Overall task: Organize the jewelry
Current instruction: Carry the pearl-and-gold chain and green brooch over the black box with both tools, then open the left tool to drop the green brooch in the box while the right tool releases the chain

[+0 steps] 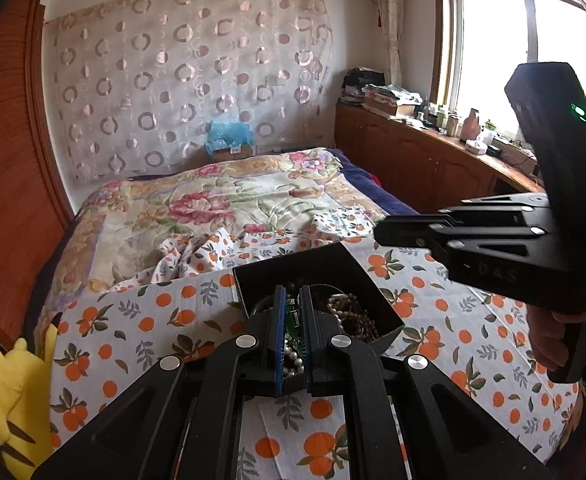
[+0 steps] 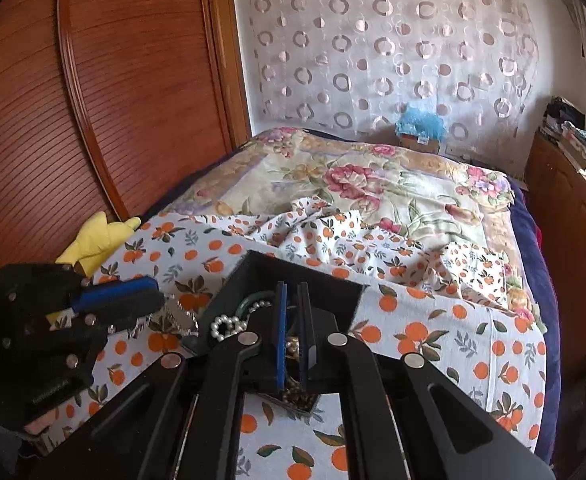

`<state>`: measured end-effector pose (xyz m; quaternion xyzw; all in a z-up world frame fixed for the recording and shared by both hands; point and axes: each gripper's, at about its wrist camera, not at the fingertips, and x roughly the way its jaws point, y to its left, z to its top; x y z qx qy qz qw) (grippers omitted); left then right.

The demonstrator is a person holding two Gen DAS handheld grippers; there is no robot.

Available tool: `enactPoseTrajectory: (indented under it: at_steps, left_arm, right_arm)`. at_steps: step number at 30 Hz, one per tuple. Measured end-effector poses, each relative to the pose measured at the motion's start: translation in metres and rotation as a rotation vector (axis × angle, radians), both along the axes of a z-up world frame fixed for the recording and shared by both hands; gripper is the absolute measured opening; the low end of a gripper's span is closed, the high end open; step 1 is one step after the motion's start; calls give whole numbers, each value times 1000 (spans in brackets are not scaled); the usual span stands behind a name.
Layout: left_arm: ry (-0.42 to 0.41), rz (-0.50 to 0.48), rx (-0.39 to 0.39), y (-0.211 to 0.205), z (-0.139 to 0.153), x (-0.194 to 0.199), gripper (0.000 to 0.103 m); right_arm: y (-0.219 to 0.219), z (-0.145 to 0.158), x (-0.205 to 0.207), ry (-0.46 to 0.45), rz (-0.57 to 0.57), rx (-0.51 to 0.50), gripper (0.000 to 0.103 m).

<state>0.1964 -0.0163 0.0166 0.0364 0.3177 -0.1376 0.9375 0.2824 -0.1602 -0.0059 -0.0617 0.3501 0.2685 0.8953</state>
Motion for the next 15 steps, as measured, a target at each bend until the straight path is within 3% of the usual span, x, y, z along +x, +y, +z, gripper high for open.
enactPoseTrajectory:
  at_steps: [15]
  left_arm:
    - [36, 55, 36, -10, -17, 41, 6]
  right_arm:
    - [-52, -25, -26, -2, -40, -48, 12]
